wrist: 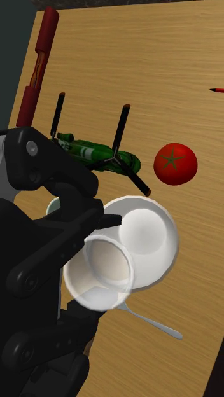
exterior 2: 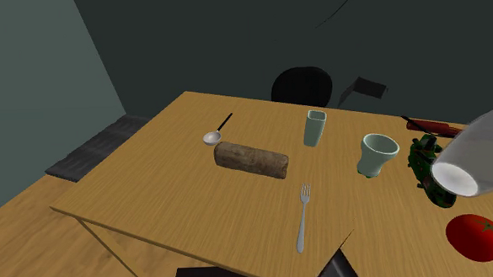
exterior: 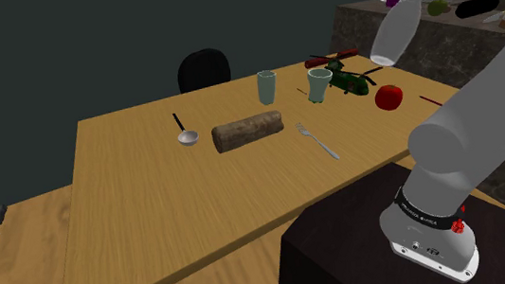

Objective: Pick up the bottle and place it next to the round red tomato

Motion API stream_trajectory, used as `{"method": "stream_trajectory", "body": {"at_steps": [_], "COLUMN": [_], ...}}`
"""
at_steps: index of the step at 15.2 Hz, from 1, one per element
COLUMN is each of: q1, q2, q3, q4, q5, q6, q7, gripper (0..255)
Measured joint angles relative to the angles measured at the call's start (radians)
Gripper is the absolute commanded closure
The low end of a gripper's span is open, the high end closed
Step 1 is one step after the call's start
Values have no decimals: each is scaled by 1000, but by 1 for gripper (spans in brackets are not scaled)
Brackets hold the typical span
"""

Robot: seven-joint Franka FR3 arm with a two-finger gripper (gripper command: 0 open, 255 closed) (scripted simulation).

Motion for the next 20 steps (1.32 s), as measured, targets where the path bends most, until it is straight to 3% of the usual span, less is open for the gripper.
{"method": "stream_trajectory", "body": {"at_steps": [20], "q1": [-10], "q2": [-62], "q3": [-2], "q4": [-330], "q5": [-29], "q6": [272], "q7": [33], "gripper": [255]}}
